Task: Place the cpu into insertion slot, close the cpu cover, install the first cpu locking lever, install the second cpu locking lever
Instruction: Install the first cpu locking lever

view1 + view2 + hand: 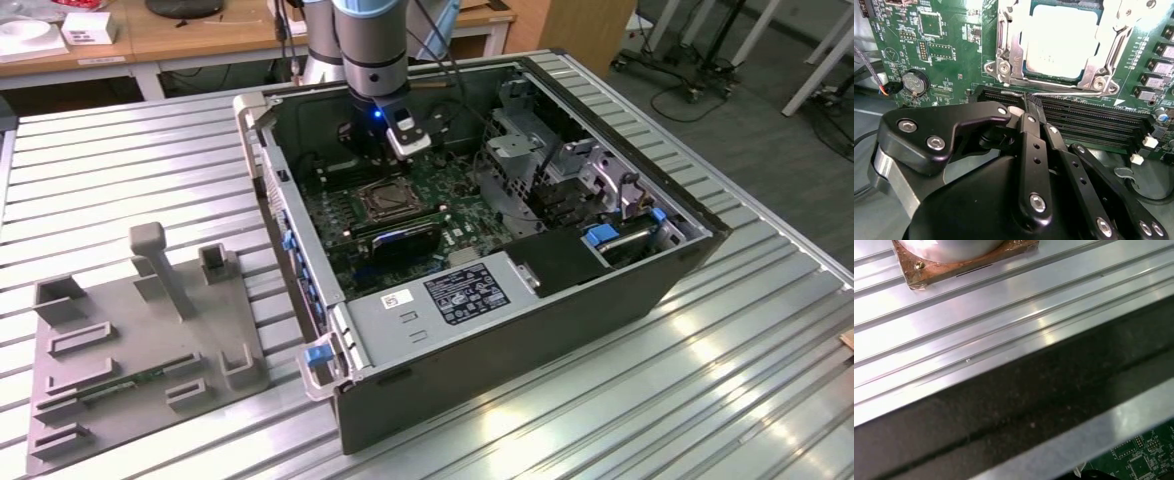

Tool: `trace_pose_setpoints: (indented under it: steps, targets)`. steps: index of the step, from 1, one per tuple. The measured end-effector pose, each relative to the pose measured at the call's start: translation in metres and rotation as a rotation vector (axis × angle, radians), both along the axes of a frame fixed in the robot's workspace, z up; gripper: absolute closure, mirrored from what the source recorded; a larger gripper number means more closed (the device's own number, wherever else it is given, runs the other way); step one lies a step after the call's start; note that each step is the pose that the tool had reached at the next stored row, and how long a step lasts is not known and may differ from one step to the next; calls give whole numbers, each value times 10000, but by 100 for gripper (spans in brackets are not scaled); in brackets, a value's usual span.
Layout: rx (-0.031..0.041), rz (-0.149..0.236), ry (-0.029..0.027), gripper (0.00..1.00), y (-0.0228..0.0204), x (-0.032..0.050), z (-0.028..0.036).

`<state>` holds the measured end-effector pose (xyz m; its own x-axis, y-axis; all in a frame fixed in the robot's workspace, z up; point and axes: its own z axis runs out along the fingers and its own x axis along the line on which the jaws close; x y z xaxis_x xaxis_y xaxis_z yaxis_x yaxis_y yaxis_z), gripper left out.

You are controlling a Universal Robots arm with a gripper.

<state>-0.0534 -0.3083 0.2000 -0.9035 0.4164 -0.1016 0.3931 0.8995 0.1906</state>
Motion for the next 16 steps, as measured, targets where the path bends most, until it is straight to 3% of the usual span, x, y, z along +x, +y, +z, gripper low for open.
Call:
trace_pose_setpoints:
  steps: [6,16]
  targets:
    - [-213,0,-32,89,-3,0,-10]
    - [-303,-2,-198,89,-3,-9,-57]
